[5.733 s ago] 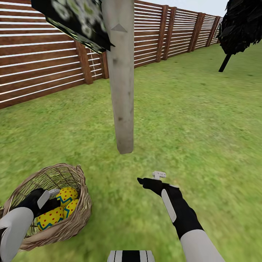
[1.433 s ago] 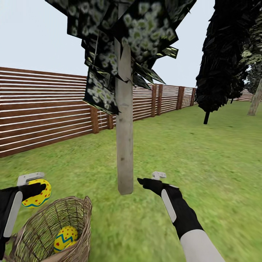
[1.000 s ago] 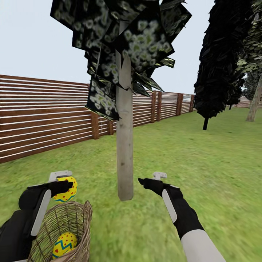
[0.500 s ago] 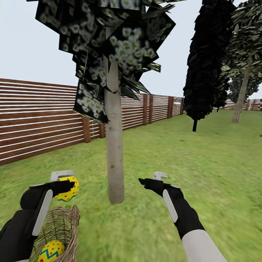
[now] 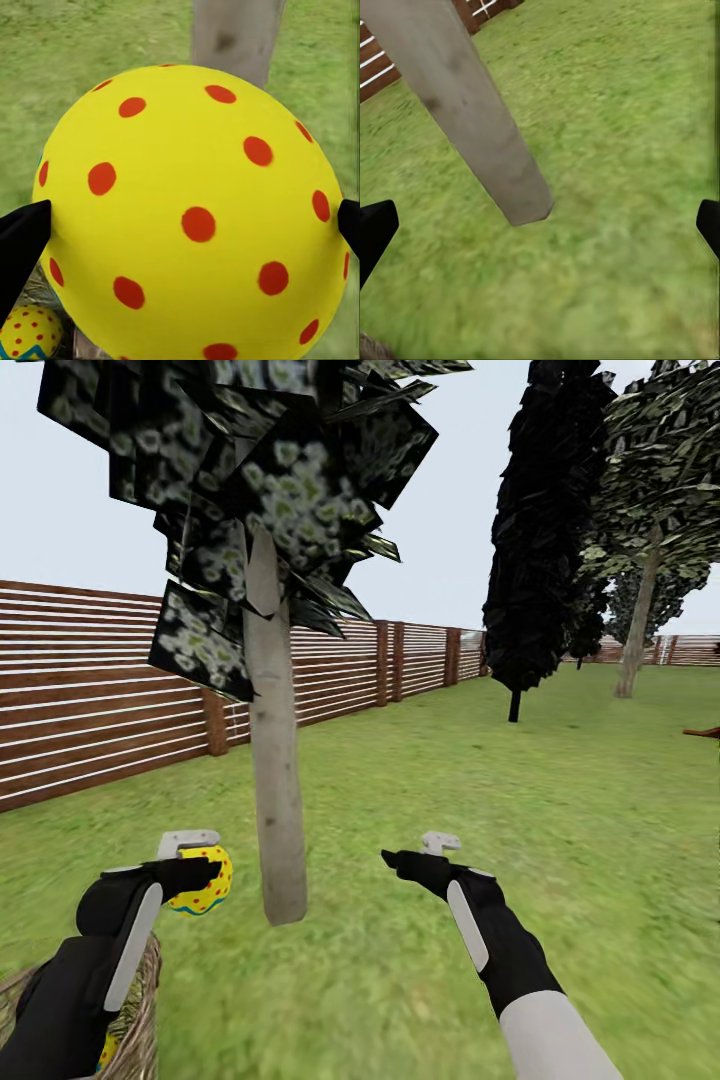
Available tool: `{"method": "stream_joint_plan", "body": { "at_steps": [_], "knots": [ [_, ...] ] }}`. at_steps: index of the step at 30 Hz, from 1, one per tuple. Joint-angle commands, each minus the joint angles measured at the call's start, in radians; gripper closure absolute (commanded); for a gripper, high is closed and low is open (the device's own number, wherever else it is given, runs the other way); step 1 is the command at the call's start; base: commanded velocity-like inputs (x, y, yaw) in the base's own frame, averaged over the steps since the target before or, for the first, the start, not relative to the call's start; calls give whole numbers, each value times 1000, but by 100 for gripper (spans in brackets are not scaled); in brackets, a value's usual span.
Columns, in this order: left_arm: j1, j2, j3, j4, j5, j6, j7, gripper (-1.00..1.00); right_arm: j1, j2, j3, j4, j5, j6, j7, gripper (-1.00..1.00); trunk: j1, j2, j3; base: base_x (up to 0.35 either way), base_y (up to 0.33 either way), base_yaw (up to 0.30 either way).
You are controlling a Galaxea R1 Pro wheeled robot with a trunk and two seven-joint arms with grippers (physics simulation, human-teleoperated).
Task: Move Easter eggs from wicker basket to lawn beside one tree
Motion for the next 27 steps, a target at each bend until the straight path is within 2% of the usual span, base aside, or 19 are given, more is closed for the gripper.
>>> {"method": "stream_joint_plan", "body": {
  "at_steps": [1, 9, 15, 19, 21, 25, 27],
  "knots": [
    [-1, 0, -2, -1, 10, 4, 10, 100, 0, 0, 0, -2, -5, 4, 1, -100, 0, -1, -1, 0, -284, 0],
    [-1, -2, -7, -1, 10, 4, 11, 100, 0, 0, -1, -1, -4, 4, 2, -100, 0, -1, 6, 0, -298, -115],
    [-1, -2, -52, 2, 8, 4, 11, 100, 0, 0, -2, -1, -4, 4, 2, -100, 0, -1, 13, 92, -310, -187],
    [-3, -2, -58, 25, 5, 4, 11, 100, 0, -2, -6, -1, -6, 5, 2, -100, 0, -1, 19, 168, -296, -189],
    [-11, -3, -57, 77, 5, 4, 11, 100, 0, -7, -8, -1, -9, 5, 3, -100, 0, -1, 22, 190, -283, -190],
    [-93, -4, -56, 310, 7, 4, 12, 100, 0, -17, -11, -1, -14, 5, 4, -100, 0, -1, 27, 204, -255, -191],
    [-119, -5, -56, 386, 8, 4, 13, 100, 0, -18, -12, -1, -14, 6, 3, -100, 0, -1, 30, 222, -217, -191]
  ]
}}
